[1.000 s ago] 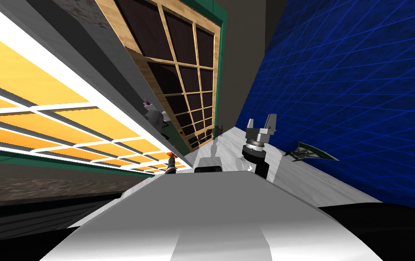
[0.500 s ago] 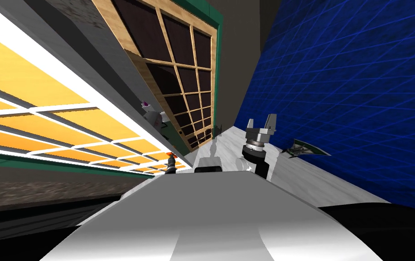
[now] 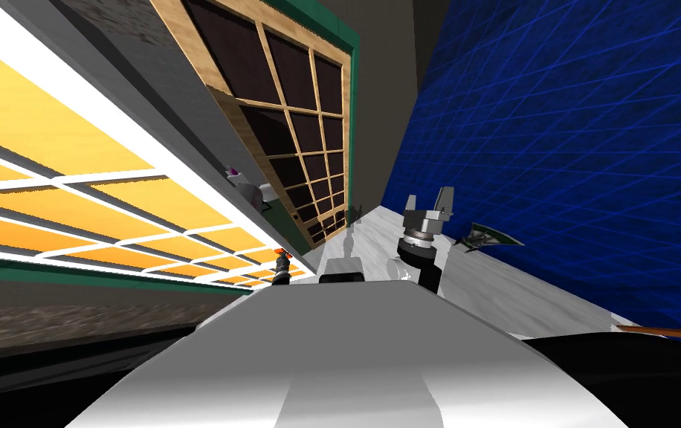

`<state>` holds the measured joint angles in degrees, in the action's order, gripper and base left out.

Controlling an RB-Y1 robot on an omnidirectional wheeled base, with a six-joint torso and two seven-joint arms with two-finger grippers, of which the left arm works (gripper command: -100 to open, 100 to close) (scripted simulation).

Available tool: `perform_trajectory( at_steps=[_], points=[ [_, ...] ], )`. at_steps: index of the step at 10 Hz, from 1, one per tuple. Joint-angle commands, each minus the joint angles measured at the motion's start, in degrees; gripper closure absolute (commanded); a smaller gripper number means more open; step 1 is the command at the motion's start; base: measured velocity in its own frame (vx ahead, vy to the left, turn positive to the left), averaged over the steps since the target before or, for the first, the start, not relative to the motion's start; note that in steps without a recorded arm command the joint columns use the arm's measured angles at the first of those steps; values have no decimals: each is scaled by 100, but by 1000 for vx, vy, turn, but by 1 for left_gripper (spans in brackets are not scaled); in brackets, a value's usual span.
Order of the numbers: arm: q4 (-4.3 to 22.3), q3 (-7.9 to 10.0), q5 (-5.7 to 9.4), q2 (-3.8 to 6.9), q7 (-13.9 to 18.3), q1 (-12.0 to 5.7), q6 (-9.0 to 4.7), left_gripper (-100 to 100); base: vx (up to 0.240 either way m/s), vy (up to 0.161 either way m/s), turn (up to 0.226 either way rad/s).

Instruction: Pull the door open

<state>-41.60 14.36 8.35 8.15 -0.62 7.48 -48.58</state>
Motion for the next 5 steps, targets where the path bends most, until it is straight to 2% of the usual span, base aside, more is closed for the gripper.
perform_trajectory(
  at_steps=[1, 2, 3, 4, 5],
  points=[
    [185, 84, 97, 157, 212, 26, -14, 100, -45, 23, -47],
    [182, 84, 97, 157, 212, 26, -14, 100, -20, 6, -17],
    [184, 18, 172, 182, 441, 8, -19, 100, -48, 12, -66],
    [184, 18, 172, 182, 446, 8, -19, 100, -51, 18, -49],
    [182, -49, 246, 206, 679, -10, -24, 100, -56, 21, -73]
  ],
)
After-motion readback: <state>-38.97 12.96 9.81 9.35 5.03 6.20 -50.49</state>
